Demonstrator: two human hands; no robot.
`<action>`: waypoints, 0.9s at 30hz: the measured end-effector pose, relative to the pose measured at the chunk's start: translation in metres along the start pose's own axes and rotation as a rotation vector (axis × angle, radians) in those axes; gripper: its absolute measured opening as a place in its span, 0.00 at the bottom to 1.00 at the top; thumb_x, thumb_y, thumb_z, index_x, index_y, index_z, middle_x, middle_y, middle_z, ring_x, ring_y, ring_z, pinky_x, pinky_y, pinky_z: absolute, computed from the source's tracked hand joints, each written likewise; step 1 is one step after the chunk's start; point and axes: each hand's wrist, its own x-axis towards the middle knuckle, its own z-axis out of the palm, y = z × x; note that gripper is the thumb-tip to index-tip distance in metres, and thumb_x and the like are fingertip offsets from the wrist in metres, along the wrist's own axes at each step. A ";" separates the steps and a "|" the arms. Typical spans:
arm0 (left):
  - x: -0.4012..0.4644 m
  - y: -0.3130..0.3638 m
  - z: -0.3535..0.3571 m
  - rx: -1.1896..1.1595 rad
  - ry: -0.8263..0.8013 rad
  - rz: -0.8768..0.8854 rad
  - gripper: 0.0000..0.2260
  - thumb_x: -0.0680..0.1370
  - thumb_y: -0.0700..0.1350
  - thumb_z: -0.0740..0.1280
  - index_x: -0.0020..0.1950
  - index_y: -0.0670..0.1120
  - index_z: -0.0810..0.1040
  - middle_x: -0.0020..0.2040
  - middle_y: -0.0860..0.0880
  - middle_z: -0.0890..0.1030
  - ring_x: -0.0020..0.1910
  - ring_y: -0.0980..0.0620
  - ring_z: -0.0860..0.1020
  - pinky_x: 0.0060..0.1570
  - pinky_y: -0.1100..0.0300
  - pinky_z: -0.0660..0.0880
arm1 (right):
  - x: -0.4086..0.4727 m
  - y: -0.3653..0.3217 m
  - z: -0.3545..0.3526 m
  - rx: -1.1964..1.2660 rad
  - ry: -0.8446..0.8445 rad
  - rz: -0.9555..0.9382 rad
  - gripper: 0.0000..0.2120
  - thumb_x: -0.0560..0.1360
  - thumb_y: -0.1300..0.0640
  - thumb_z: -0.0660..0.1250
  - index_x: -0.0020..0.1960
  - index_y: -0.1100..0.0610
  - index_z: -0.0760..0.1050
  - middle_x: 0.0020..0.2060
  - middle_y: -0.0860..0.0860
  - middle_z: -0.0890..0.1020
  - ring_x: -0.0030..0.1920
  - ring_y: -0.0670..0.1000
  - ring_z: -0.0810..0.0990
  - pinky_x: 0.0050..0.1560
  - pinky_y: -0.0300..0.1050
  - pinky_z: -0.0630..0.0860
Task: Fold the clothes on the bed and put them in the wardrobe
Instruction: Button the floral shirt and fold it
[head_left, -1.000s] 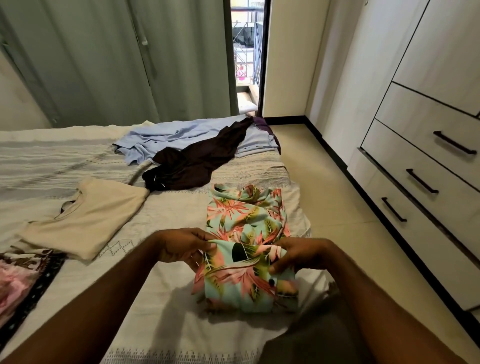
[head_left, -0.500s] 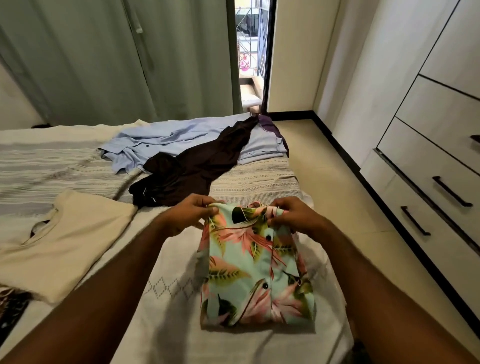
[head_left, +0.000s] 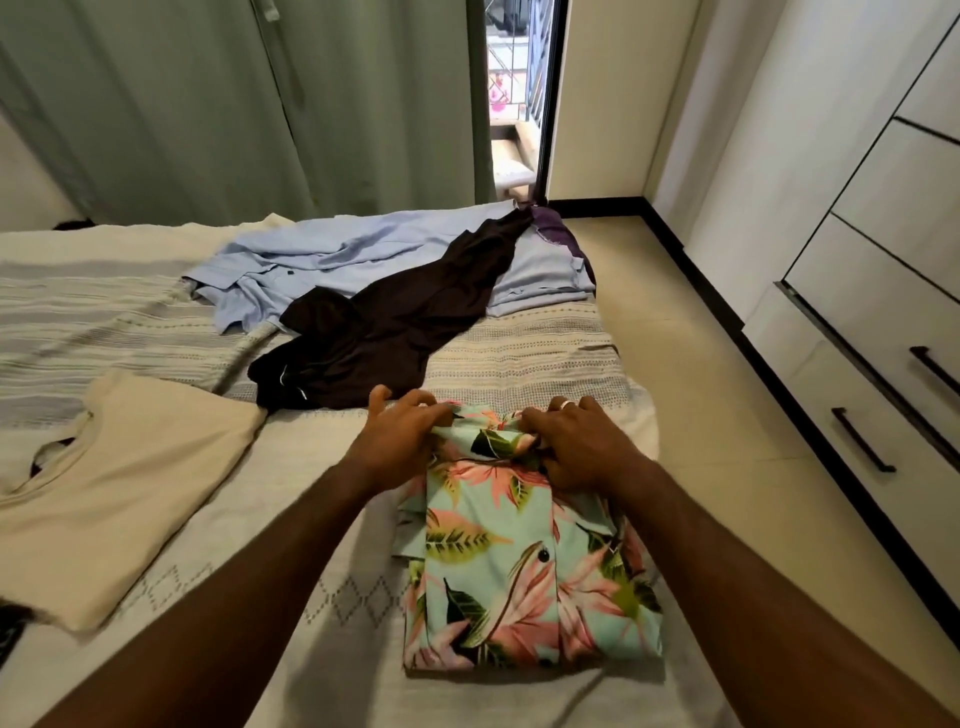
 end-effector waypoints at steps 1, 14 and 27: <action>0.002 -0.002 -0.005 -0.120 -0.006 0.001 0.17 0.71 0.47 0.62 0.58 0.57 0.78 0.55 0.50 0.80 0.60 0.48 0.77 0.62 0.47 0.58 | 0.000 -0.001 -0.007 0.144 0.001 0.039 0.17 0.70 0.39 0.61 0.55 0.45 0.73 0.46 0.49 0.81 0.52 0.54 0.77 0.55 0.52 0.64; 0.044 -0.010 -0.005 -0.501 0.208 -0.757 0.19 0.77 0.42 0.69 0.65 0.41 0.71 0.62 0.37 0.77 0.61 0.36 0.76 0.57 0.47 0.74 | 0.032 0.007 -0.025 0.506 0.088 0.760 0.28 0.70 0.56 0.69 0.68 0.50 0.67 0.64 0.54 0.75 0.64 0.61 0.75 0.66 0.64 0.67; 0.033 0.020 0.022 -1.102 -0.005 -1.030 0.24 0.68 0.46 0.79 0.56 0.40 0.72 0.50 0.39 0.81 0.45 0.42 0.83 0.41 0.50 0.82 | 0.004 -0.017 0.012 1.270 0.053 0.852 0.13 0.68 0.56 0.81 0.45 0.62 0.82 0.38 0.59 0.86 0.35 0.54 0.86 0.40 0.54 0.84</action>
